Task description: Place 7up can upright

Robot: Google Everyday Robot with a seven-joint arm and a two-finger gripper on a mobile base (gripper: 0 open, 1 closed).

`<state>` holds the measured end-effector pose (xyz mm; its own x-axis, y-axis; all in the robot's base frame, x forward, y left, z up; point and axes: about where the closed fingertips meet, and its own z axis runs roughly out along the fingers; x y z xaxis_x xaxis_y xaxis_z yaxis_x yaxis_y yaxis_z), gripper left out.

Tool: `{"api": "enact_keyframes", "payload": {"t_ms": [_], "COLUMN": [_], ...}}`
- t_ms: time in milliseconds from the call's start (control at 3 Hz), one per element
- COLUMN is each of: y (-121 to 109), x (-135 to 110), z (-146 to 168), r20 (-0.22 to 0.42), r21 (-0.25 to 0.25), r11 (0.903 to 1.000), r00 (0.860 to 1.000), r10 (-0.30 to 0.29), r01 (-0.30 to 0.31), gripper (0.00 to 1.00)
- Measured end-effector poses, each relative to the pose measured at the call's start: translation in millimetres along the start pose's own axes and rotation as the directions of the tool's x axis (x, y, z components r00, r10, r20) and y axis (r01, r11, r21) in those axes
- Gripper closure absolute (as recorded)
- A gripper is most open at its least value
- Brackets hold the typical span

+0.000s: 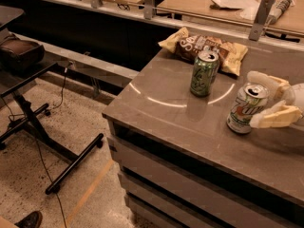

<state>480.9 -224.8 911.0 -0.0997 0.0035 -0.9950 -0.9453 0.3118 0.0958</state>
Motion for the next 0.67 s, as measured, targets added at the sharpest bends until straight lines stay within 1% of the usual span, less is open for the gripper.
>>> {"api": "enact_keyframes", "payload": {"t_ms": [333,667], "y": [1.8,6.9], "x": [-11.2,-35.0], "z": [-8.1,-28.1], "r20": [0.001,-0.041], "r21": [-0.007,0.006], "r11": [0.9991,0.9938], "r00": [0.999,0.993], "r10": [-0.042,-0.111], "r01": [0.042,0.111], "gripper": [0.00,0.00]}}
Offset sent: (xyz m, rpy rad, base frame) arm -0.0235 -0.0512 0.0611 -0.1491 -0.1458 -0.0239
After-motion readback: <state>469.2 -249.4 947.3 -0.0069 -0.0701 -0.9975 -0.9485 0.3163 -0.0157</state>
